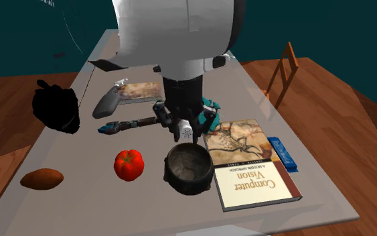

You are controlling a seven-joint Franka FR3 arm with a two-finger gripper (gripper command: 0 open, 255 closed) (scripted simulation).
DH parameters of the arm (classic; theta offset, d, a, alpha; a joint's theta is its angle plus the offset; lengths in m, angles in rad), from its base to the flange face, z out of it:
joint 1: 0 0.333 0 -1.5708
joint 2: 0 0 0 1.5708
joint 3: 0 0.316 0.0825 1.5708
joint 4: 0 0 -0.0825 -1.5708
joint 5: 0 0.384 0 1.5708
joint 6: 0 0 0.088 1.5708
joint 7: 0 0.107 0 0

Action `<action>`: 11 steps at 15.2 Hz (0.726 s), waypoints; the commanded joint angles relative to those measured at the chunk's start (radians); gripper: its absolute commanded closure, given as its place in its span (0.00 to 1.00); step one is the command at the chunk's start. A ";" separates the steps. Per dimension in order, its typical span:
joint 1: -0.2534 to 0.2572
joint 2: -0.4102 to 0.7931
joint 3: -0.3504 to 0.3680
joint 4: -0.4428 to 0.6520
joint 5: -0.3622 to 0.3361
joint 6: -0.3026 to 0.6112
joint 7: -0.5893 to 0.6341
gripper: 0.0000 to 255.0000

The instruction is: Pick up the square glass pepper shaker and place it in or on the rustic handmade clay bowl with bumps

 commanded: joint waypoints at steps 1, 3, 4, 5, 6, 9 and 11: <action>0.025 -0.098 -0.026 -0.082 0.024 -0.017 -0.024 1.00; 0.038 -0.144 -0.038 -0.129 0.033 -0.018 -0.035 1.00; 0.039 -0.142 -0.035 -0.141 0.035 -0.004 -0.035 1.00; 0.040 -0.140 -0.031 -0.153 0.038 0.010 -0.035 1.00; 0.041 -0.138 -0.028 -0.165 0.040 0.024 -0.035 1.00; 0.043 -0.130 -0.017 -0.199 0.048 0.066 -0.036 1.00; 0.044 -0.122 -0.010 -0.221 0.053 0.095 -0.036 1.00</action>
